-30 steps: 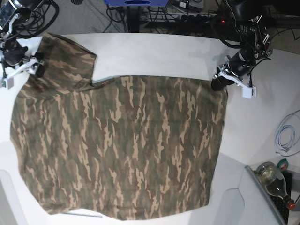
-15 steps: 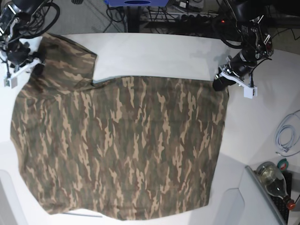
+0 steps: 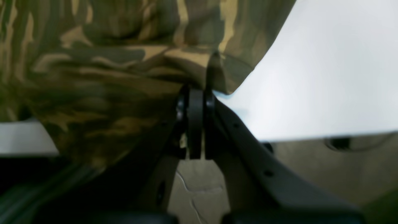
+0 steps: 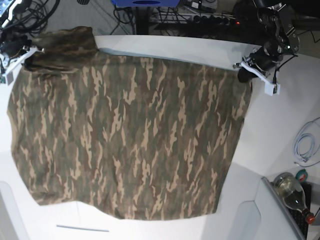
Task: Layout the t-shirt on the table in an organized manner, then fold the t-shirt properly
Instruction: 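Grasp the shirt corners with both grippers and lift them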
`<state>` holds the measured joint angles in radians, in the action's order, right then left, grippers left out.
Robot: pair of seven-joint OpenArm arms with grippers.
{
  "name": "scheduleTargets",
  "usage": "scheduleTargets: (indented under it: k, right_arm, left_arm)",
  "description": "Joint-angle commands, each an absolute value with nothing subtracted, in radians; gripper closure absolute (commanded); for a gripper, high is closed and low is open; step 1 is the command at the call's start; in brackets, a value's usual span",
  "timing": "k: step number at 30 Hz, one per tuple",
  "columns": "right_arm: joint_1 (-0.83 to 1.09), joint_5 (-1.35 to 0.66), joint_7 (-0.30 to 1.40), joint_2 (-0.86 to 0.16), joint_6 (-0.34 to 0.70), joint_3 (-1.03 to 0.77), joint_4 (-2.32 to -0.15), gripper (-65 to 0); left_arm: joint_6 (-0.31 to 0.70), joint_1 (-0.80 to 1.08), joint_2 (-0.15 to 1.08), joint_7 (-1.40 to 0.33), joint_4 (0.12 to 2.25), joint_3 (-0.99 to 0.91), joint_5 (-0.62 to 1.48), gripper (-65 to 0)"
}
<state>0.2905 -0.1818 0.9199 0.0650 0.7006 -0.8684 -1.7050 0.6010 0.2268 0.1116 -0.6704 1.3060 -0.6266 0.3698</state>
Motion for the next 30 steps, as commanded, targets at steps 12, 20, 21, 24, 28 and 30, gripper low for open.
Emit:
scheduleTargets:
  k: [12,20,21,24,28,30]
  right_arm:
    - [0.272,-0.186,0.966,0.045,0.698,-0.731,-1.799,-0.2]
    - [0.148,-0.133,1.096,0.004,0.698,-0.717,-1.876,-0.2]
    - [0.130,-0.102,1.102,0.001,0.698,-0.717,-1.876,-0.2]
    - [0.074,-0.021,1.099,-0.002,0.698,-0.717,-1.871,-0.5]
    - [-0.022,0.050,1.098,-0.007,0.698,-0.694,-1.774,-0.5]
    - [-0.065,0.079,1.095,-0.041,0.698,-0.651,-1.696,-0.3]
  left_arm:
    - [0.595,0.280,0.068,-0.837,1.682,-0.627,0.377,0.0]
    - [0.509,0.143,0.038,-0.958,1.715,-0.628,0.381,0.0]
    - [0.490,0.128,0.038,-0.960,1.715,-0.627,0.381,0.0]
    - [0.458,0.076,0.039,-0.970,1.707,-0.619,0.380,0.0]
    - [0.453,-0.001,0.047,-0.967,1.604,-0.547,0.374,0.0]
    - [0.430,-0.038,0.056,-0.964,1.531,-0.519,0.374,0.0]
